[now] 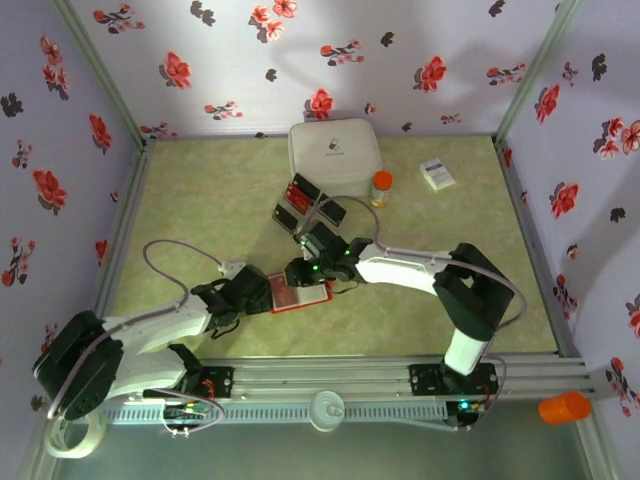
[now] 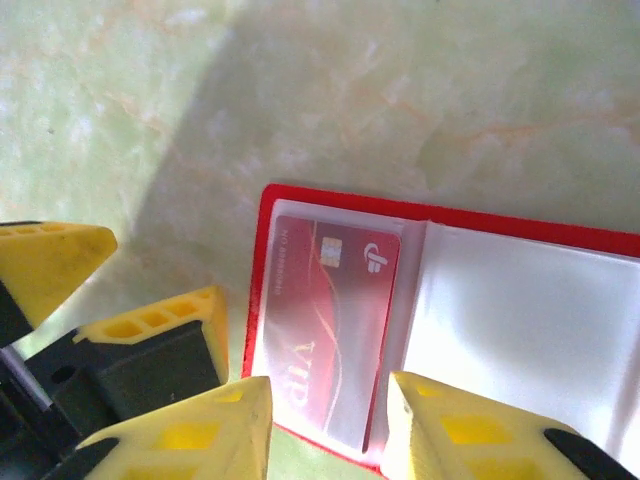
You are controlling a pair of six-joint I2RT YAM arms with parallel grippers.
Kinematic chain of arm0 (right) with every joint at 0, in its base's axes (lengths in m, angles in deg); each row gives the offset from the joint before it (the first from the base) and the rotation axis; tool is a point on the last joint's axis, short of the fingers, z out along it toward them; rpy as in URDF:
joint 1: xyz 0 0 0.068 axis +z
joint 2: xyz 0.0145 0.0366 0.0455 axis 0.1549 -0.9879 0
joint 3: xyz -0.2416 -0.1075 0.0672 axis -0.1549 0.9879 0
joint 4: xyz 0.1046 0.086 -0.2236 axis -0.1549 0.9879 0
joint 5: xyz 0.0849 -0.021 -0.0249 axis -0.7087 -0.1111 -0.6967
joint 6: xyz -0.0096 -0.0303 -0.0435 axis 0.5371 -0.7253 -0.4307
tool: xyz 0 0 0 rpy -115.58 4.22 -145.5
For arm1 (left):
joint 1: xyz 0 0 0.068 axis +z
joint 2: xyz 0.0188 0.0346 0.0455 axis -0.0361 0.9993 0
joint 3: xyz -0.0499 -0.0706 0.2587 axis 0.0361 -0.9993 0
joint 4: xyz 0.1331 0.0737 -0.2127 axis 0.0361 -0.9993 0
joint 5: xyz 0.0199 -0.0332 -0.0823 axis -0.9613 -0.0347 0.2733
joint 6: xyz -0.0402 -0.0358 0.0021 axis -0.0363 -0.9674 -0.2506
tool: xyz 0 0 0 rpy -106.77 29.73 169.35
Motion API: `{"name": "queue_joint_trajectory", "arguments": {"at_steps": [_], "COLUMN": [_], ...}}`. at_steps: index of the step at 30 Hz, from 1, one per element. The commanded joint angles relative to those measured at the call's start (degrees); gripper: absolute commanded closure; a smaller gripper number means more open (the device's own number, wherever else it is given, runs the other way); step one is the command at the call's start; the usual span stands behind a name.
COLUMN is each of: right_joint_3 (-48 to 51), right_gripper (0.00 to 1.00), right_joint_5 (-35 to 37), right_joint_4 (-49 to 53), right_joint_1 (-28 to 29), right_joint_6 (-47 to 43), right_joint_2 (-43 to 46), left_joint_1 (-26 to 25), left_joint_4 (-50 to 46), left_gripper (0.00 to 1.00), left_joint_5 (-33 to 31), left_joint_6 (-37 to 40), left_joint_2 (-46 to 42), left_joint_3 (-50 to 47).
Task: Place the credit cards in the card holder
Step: Move the card holder to the center of the table.
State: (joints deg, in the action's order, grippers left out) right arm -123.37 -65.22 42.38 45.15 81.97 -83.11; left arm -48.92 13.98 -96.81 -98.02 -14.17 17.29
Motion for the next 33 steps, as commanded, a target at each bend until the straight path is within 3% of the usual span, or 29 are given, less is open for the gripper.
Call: {"name": "queue_joint_trajectory", "arguments": {"at_steps": [1,10,15,28,33], "right_joint_3": [-0.2,7.7,10.1,10.3,9.9], "right_gripper": [0.58,0.38,0.34,0.37,0.44], "right_joint_5": [4.5,9.9,9.9,8.3,7.8], "right_joint_4": [5.4,7.3,6.9,2.8,1.6], "right_joint_1": [-1.3,-6.2,-7.2,-7.1,-7.3], "right_joint_6": [-2.6,-3.2,-3.5,-2.7,-2.5], "right_joint_2": [4.5,12.6,12.6,5.9,3.8], "left_joint_1": [0.6,1.8,2.3,2.5,2.4], "left_joint_4": [-3.7,-8.4,-6.4,4.9,6.6], "left_gripper": [0.0,0.0,0.0,0.0,0.0], "left_joint_5": [-1.4,-7.3,-8.0,-6.0,-7.2], "left_joint_6": [-1.5,-3.3,-2.1,3.0,3.5], "left_joint_2": [-5.4,-20.0,-24.0,-19.8,-19.4], "left_joint_3": [-1.1,-1.6,-1.4,-2.0,-2.0]}}
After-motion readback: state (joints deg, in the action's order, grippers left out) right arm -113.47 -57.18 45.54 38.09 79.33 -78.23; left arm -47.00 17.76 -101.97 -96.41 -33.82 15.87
